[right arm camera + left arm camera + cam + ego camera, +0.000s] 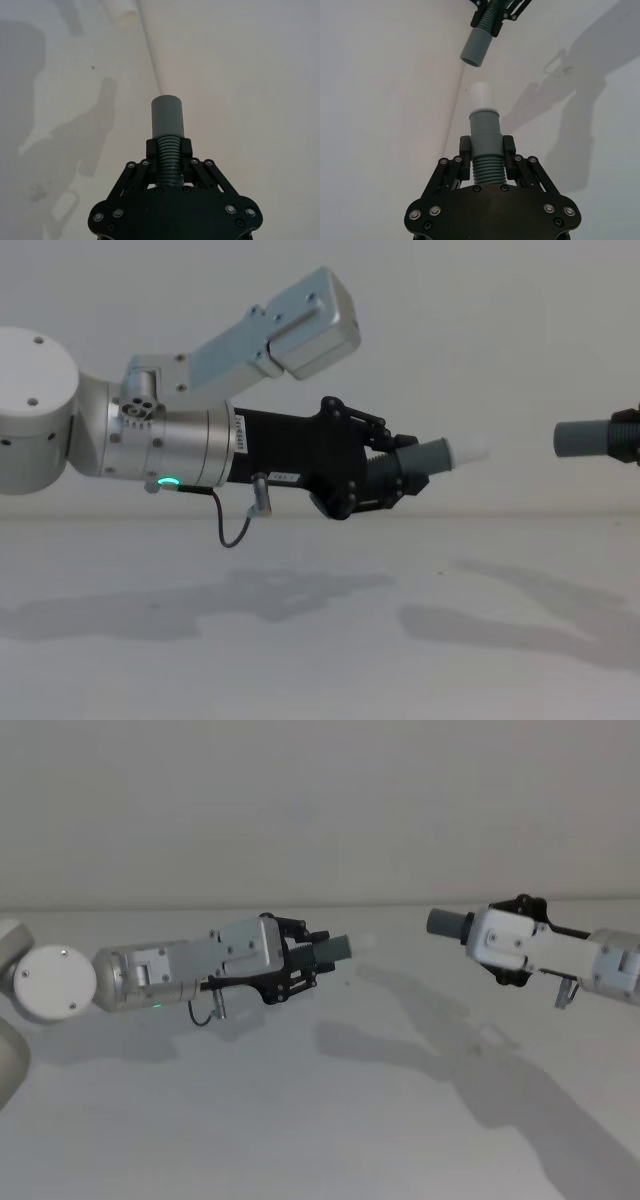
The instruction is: Use both hands to pick up one end of the pipe from the table, align the ends, and insert them.
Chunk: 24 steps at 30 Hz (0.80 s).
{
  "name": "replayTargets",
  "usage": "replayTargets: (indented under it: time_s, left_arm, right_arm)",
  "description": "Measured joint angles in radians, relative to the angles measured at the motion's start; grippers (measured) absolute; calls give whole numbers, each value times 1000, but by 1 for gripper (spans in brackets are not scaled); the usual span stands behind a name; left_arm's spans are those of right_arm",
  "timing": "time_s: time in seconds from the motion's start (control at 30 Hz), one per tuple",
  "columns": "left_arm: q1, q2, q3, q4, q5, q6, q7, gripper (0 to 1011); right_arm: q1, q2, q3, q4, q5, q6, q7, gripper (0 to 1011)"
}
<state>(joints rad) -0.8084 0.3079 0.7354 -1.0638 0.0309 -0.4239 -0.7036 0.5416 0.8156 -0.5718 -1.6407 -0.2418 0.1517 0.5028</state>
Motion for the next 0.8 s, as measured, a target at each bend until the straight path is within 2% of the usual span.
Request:
replayTargets:
  time_s: [0.4,0.8]
  left_arm:
    - [12,8,-2,2,16,-37,11,345]
    - [27,16,-5,-11,16,-51,12,345]
  right_arm:
    - [-11,21,-27,-26,-23,-103,31,244]
    - [-23,20,-34,-45,-25,-157,43,244]
